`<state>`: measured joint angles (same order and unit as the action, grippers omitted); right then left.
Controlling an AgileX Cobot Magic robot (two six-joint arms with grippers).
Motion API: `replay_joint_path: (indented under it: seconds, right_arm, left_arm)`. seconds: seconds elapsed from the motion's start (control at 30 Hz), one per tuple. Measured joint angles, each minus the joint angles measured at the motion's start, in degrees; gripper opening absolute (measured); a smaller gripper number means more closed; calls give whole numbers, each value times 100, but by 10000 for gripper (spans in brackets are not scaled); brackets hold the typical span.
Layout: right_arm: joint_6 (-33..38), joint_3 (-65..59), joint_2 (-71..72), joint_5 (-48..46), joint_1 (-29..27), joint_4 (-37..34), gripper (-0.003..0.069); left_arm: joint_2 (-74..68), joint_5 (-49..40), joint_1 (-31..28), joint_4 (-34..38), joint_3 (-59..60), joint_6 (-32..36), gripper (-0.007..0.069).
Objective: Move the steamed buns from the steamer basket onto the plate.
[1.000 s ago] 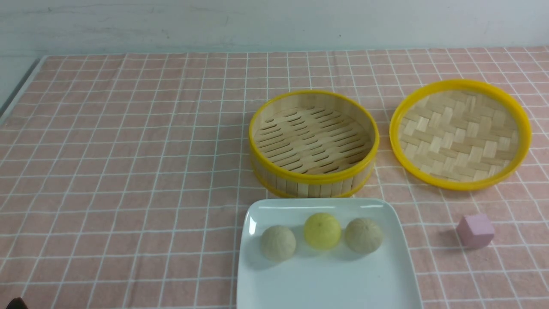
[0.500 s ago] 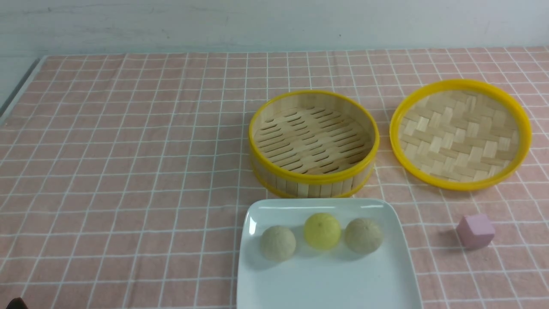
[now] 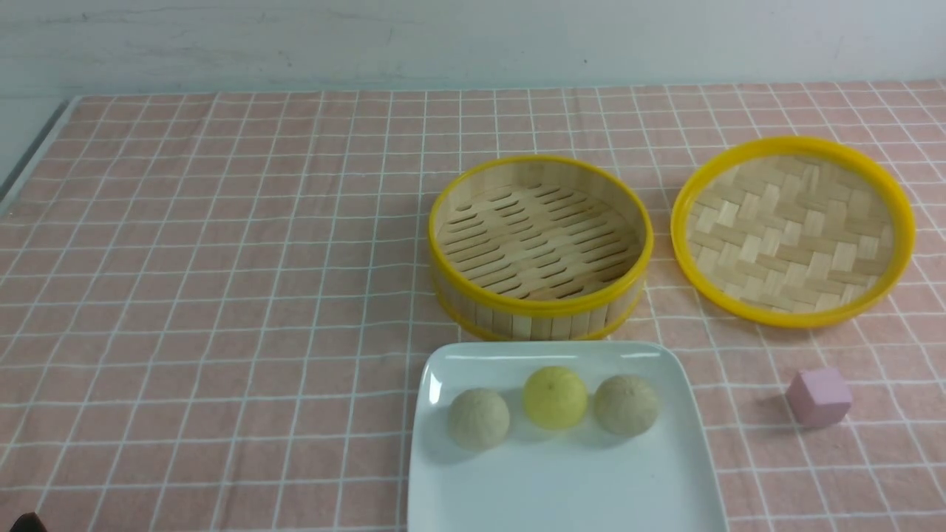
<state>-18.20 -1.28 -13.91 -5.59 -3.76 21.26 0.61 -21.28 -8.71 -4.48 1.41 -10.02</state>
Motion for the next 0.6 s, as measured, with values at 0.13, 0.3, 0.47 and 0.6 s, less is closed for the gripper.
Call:
replay_joint_path:
  seconds: [0.13, 0.3, 0.47, 0.6]
  right_arm:
    - [-7, -8, 306, -168, -196, -9, 442]
    - [-7, -8, 465, -823, -223, -223, 442]
    - [-7, -8, 540, -1337, -223, -376, 442]
    - [-7, -8, 675, -1367, -223, -394, 442]
  left_arm:
    - [0, 0, 0, 0, 0, 0, 494]
    - [0, 0, 0, 0, 0, 0, 494]
    - [0, 0, 0, 0, 0, 0, 494]
    - [5, 0, 0, 0, 0, 0, 494]
